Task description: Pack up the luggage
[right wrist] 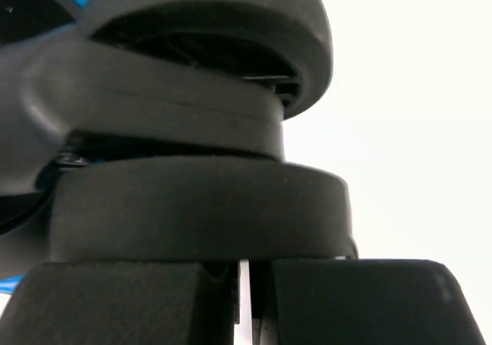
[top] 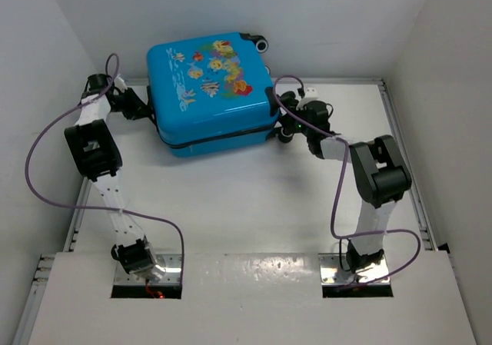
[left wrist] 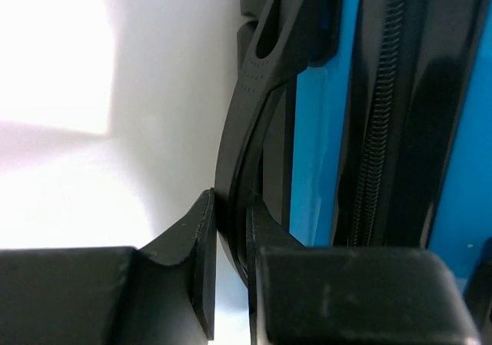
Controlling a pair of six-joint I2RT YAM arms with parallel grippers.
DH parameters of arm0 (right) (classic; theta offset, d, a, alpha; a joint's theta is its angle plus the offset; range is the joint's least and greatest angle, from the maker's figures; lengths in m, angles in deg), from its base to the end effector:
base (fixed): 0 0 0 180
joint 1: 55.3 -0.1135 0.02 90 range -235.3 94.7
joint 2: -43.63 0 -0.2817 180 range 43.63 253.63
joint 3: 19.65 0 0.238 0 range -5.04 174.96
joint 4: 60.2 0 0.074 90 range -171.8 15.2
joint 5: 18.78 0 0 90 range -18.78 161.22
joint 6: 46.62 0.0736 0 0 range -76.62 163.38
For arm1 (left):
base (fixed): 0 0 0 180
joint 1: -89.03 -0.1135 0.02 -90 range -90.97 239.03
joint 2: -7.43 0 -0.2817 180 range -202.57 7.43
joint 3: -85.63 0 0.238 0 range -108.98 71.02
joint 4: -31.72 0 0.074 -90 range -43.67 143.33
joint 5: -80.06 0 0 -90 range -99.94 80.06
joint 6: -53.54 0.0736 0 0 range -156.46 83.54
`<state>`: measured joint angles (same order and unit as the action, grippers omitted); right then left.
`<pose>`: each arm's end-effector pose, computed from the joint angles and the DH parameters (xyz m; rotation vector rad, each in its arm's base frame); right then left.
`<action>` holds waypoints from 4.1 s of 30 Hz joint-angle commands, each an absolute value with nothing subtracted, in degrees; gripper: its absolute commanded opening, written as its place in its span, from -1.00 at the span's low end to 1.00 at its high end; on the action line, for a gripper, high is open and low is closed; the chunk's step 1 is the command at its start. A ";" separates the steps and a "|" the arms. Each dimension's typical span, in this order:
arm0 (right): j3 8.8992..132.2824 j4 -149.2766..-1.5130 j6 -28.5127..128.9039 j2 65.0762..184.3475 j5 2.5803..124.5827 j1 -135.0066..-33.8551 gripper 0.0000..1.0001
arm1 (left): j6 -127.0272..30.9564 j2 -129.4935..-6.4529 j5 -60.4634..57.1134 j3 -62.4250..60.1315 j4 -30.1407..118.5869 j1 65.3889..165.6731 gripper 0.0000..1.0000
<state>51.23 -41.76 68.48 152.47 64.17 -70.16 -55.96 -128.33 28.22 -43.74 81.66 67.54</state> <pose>0.4203 0.1209 0.1846 0.0895 1.9508 0.5839 0.5112 0.1524 0.1738 -0.6117 2.3618 -0.8264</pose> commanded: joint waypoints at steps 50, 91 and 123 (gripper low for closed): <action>88.06 -26.11 79.32 177.59 48.12 -85.34 -1.00 | -50.69 -74.51 9.30 -13.90 84.02 73.47 0.99; 64.49 -20.66 78.01 156.15 48.55 -96.52 -1.00 | -64.94 -64.90 -5.20 7.83 96.69 86.04 -0.27; 117.40 -98.43 45.61 171.87 31.40 -78.94 0.65 | -51.84 -63.14 -15.47 13.81 98.27 90.09 -0.92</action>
<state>118.98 -90.39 52.33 172.23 38.62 -76.43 -61.01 -60.44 -14.49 11.63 95.91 87.58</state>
